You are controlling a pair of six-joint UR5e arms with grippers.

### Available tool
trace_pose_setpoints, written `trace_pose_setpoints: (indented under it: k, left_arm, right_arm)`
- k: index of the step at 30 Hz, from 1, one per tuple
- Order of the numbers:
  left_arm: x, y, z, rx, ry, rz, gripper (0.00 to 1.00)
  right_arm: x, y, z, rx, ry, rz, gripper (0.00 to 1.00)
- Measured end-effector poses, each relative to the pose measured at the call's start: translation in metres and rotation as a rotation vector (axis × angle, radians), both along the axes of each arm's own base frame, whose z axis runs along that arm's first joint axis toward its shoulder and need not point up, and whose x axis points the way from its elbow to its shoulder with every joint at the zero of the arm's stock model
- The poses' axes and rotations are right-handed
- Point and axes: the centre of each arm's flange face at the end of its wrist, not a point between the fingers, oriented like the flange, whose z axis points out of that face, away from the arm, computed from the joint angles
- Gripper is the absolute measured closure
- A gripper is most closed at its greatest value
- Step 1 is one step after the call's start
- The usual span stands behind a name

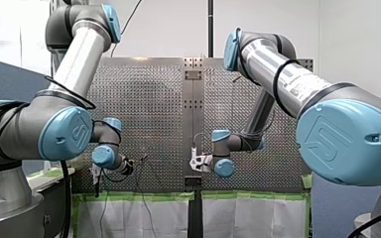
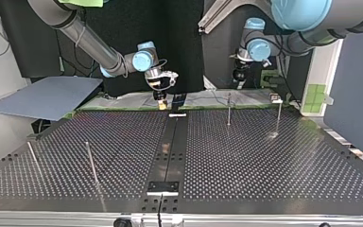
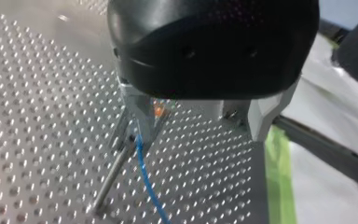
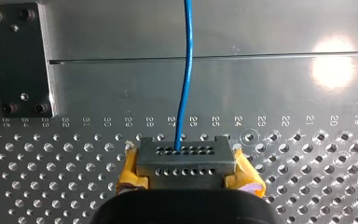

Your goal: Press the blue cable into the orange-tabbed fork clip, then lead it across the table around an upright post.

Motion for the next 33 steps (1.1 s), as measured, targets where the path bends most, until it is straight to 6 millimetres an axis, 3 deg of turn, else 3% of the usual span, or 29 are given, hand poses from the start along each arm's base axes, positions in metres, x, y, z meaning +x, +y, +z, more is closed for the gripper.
trace_pose_setpoints:
  k: [8, 33]
  left_arm:
    - [-0.015, -0.010, -0.001, 0.054, -0.011, -0.076, 0.00]
    - [-0.005, -0.021, 0.006, 0.089, -0.132, -0.114, 0.00]
  right_arm:
    - [0.000, 0.000, 0.000, 0.001, 0.001, 0.000, 1.00]
    - [0.000, 0.001, -0.001, 0.002, 0.001, 0.001, 1.00]
